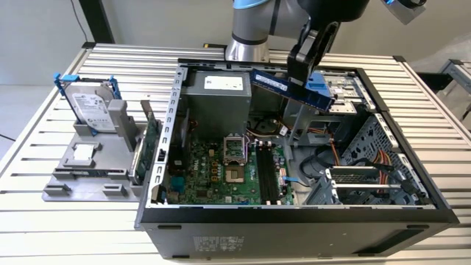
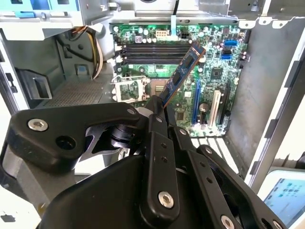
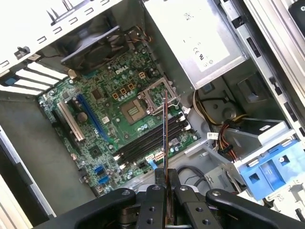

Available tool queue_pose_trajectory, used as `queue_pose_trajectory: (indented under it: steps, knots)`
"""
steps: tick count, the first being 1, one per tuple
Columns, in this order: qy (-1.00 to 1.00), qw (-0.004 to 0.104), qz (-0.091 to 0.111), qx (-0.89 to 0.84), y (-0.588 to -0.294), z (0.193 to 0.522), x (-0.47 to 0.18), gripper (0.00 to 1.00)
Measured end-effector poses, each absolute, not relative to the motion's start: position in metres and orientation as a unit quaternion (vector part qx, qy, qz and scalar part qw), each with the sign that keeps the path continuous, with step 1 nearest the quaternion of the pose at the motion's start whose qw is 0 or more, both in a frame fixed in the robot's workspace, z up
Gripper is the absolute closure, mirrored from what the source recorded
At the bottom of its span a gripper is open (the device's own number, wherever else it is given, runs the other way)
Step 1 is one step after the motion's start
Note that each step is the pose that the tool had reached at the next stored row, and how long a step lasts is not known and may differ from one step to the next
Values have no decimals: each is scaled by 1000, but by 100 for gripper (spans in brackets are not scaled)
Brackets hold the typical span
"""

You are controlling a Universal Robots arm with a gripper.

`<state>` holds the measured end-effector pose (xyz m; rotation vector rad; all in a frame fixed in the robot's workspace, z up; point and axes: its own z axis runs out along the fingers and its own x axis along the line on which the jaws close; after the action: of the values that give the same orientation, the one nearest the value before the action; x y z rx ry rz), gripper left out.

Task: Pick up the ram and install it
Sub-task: 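Insert the ram into the slot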

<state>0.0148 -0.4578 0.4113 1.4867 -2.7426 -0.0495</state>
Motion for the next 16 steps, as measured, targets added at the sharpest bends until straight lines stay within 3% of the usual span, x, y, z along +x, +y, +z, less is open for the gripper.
queue_pose_trajectory:
  steps: [16]
  knots:
    - [-895, 10, -16, 445, -458, 411, 19, 100]
